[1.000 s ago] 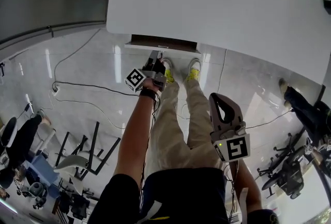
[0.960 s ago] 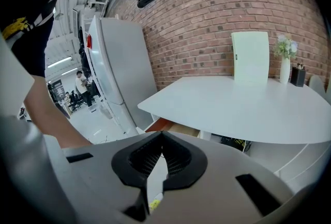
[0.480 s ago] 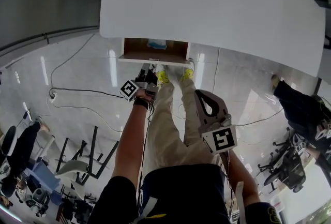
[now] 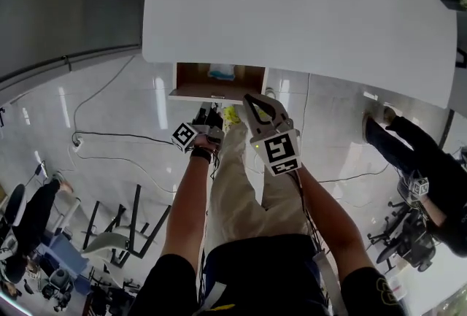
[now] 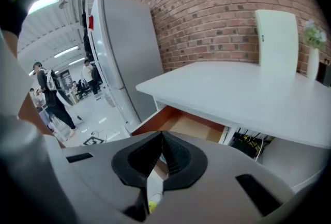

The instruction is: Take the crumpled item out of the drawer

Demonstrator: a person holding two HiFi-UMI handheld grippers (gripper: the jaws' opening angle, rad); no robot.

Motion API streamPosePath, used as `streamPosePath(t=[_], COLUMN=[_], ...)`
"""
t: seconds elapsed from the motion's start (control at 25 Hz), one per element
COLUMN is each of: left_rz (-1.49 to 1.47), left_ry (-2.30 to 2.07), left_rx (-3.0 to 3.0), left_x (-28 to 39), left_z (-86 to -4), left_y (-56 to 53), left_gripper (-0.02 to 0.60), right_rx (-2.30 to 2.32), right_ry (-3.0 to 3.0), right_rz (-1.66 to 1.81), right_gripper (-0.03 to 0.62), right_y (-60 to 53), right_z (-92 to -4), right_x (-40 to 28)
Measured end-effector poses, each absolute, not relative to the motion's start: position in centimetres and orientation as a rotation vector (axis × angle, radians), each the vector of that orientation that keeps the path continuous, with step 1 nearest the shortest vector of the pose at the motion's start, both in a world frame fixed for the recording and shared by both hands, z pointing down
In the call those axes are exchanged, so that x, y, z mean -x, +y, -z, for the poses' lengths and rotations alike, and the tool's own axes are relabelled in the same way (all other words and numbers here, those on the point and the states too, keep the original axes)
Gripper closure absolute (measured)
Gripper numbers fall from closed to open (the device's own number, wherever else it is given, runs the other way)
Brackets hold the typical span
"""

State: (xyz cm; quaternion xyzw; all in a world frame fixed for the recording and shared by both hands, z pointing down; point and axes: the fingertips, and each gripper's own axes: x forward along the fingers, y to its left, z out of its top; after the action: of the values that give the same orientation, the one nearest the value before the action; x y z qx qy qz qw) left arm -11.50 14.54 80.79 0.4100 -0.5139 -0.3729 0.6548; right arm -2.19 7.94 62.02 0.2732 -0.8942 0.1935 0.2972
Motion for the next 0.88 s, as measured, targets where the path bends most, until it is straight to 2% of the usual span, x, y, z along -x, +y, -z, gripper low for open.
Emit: streamPosePath(t=[0.24, 0.32, 0.4, 0.56, 0.76, 0.88], left_rz=[0.705, 0.663, 0.636, 0.632, 0.577, 0.602], left_ry=[-1.209, -1.209, -1.203, -1.197, -1.185, -1.172], left_rx=[-0.873, -0.87, -0.881, -0.89, -0.858, -0.879], left_x=[11.6, 11.5, 11.3, 11.3, 11.2, 11.3], left_z=[-83.4, -83.8, -84.0, -84.0, -84.6, -84.3], left_y=[16.0, 15.7, 15.5, 15.9, 16.0, 15.7], left_gripper=[0.546, 0.546, 0.546, 0.546, 0.548, 0.548], right_rx=[-0.597, -0.611, -0.641, -0.669, -0.746, -0.792], right_ry=[-2.209, -2.177, -2.152, -2.106, -2.009, -2.034], right_rz=[-0.465, -0.495, -0.547, -0.606, -0.843, -0.697], right_gripper=[0.562, 0.515, 0.413, 0.34, 0.309, 0.309], right_y=[7.8, 6.8, 5.5, 4.0, 2.5, 0.5], right_z=[-69.8, -71.7, -73.5, -77.5, -81.1, -80.6], right_x=[3.8, 4.1, 4.5, 5.8, 7.1, 8.1])
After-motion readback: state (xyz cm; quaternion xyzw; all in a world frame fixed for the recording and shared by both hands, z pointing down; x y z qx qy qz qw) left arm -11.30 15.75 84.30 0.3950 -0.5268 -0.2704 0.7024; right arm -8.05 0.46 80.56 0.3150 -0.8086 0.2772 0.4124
